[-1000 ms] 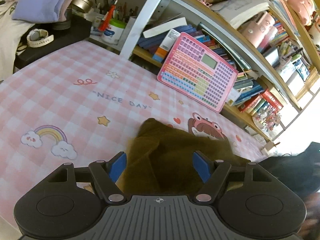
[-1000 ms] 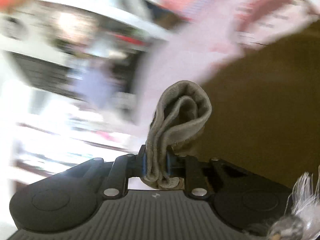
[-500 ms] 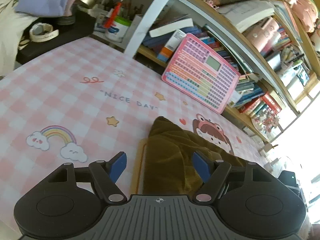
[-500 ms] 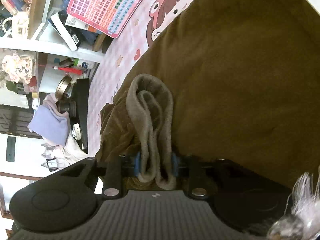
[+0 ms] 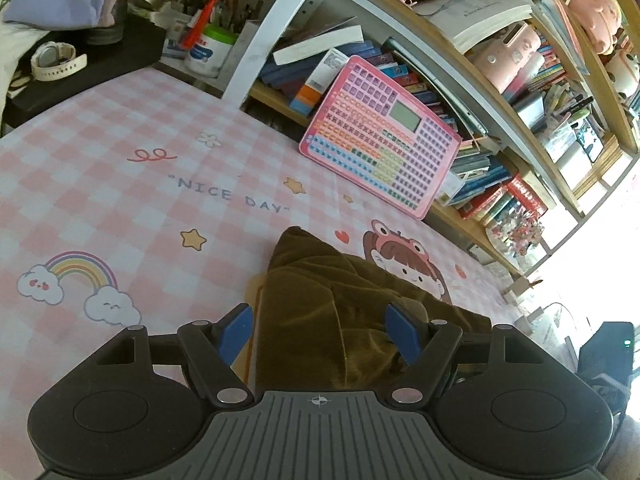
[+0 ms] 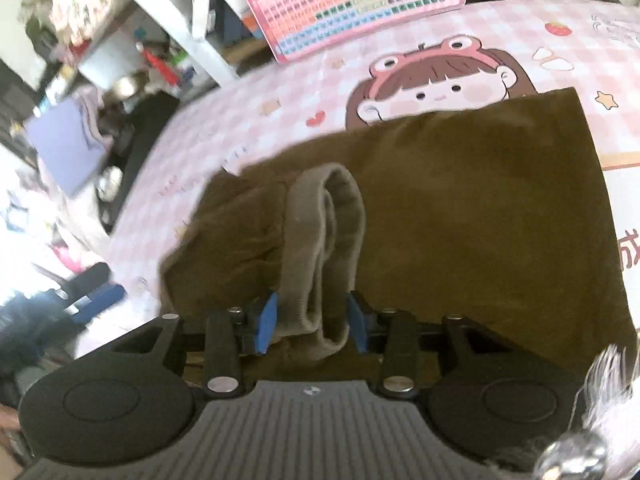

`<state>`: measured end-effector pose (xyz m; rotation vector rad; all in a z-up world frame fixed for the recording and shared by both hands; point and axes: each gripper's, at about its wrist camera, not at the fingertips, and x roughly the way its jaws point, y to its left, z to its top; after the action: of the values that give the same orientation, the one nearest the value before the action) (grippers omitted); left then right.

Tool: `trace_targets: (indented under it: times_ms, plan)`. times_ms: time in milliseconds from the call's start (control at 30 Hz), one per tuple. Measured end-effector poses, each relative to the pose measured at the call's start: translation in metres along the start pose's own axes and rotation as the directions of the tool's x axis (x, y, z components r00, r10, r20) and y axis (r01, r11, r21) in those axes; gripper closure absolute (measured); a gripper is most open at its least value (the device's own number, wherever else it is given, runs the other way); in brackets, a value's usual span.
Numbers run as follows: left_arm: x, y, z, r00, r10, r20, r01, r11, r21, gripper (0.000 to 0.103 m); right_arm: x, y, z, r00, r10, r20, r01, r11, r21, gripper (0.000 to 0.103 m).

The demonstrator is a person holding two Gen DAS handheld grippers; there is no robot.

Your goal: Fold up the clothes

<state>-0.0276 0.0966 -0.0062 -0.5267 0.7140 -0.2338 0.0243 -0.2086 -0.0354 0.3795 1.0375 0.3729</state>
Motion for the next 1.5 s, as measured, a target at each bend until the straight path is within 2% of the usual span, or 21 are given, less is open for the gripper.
trace_targets:
  times_ms: [67, 167, 333, 667, 733, 800, 900, 1033, 1200, 1367, 1500]
  plan:
    - [0.001, -0.001, 0.0, 1.0, -0.006, -0.003, 0.006, 1.0, 0.004, 0.028, 0.007, -0.005, -0.004, 0.999, -0.037, -0.011, 0.037, 0.999, -0.036, 0.072]
    - [0.003, -0.002, -0.001, 1.0, -0.008, -0.014, 0.008, 1.0, 0.004, 0.028, 0.007, -0.021, -0.01, 1.0, -0.008, 0.005, 0.009, 1.0, -0.025, 0.071]
    - [0.004, -0.002, -0.002, 1.0, -0.01, -0.021, 0.01, 1.0, 0.009, 0.028, 0.008, -0.021, -0.006, 1.0, -0.002, 0.001, 0.002, 1.0, -0.011, 0.071]
    - [0.005, -0.019, -0.001, 1.0, -0.003, -0.026, 0.004, 0.998, 0.066, 0.028, -0.032, -0.031, -0.021, 0.999, -0.04, 0.032, 0.039, 0.998, 0.041, 0.07]
    - [0.007, -0.029, -0.004, 0.999, 0.003, -0.042, 0.001, 0.995, 0.104, 0.023, -0.041, -0.032, -0.025, 0.998, -0.05, 0.041, 0.048, 0.998, 0.04, 0.066]
    - [0.01, -0.039, -0.008, 0.998, 0.013, -0.058, -0.005, 0.99, 0.142, 0.019, -0.049, -0.031, -0.028, 0.996, -0.07, 0.056, 0.069, 0.997, 0.019, 0.052]
    - [0.016, -0.054, -0.016, 0.996, 0.011, -0.084, 0.005, 0.983, 0.183, 0.019, -0.057, -0.032, -0.032, 0.992, -0.103, 0.067, 0.104, 0.994, -0.02, 0.048]
    - [0.024, -0.074, -0.029, 0.992, 0.048, -0.119, -0.018, 0.97, 0.244, 0.018, -0.068, -0.032, -0.037, 0.986, -0.145, 0.083, 0.151, 0.986, -0.071, 0.044]
    - [0.032, -0.097, -0.051, 0.984, 0.098, -0.151, -0.053, 0.959, 0.279, 0.011, -0.082, -0.038, -0.045, 0.969, -0.221, 0.113, 0.236, 0.961, -0.142, 0.031]
    - [0.041, -0.125, -0.081, 0.968, 0.177, -0.179, -0.108, 0.934, 0.34, 0.007, -0.093, -0.064, -0.052, 0.971, -0.221, 0.09, 0.232, 0.962, -0.144, 0.029]
    - [0.04, -0.146, -0.101, 0.957, 0.22, -0.188, -0.124, 0.9, 0.419, 0.006, -0.098, -0.077, -0.056, 0.97, -0.234, 0.064, 0.241, 0.96, -0.144, 0.029]
